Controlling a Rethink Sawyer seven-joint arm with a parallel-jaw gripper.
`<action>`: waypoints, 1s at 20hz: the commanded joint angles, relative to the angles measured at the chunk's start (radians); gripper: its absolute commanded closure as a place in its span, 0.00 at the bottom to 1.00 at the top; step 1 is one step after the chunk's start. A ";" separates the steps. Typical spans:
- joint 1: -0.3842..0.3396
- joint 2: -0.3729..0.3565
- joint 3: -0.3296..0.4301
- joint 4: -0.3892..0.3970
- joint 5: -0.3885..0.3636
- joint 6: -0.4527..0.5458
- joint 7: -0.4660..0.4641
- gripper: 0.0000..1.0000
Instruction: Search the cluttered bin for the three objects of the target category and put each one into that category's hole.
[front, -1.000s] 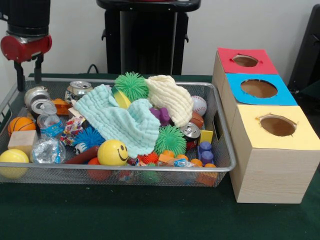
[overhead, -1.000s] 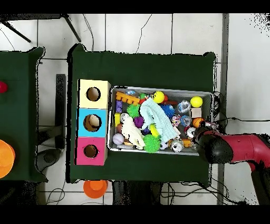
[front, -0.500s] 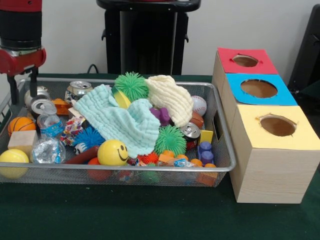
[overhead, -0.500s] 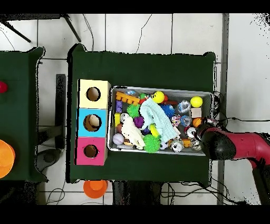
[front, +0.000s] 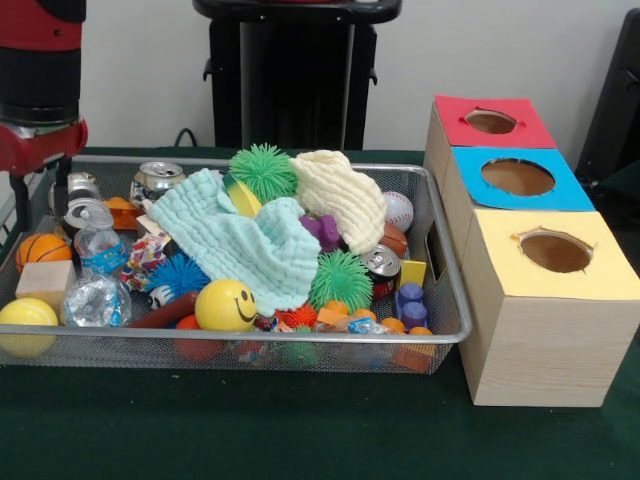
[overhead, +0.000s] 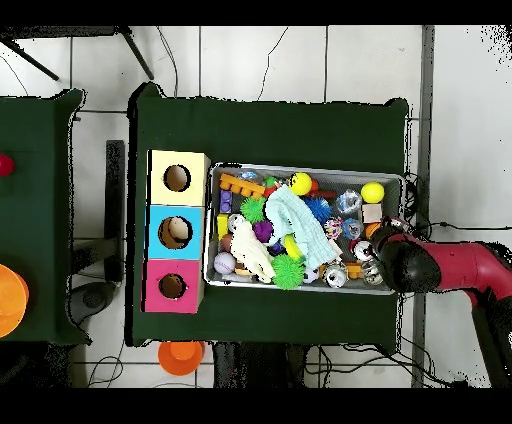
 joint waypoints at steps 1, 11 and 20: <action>0.060 0.092 -0.078 -0.107 -0.078 0.028 -0.001 0.00; 0.135 0.150 -0.178 -0.176 -0.111 0.041 0.041 0.00; 0.255 0.078 -0.318 -0.189 -0.218 0.006 0.113 0.00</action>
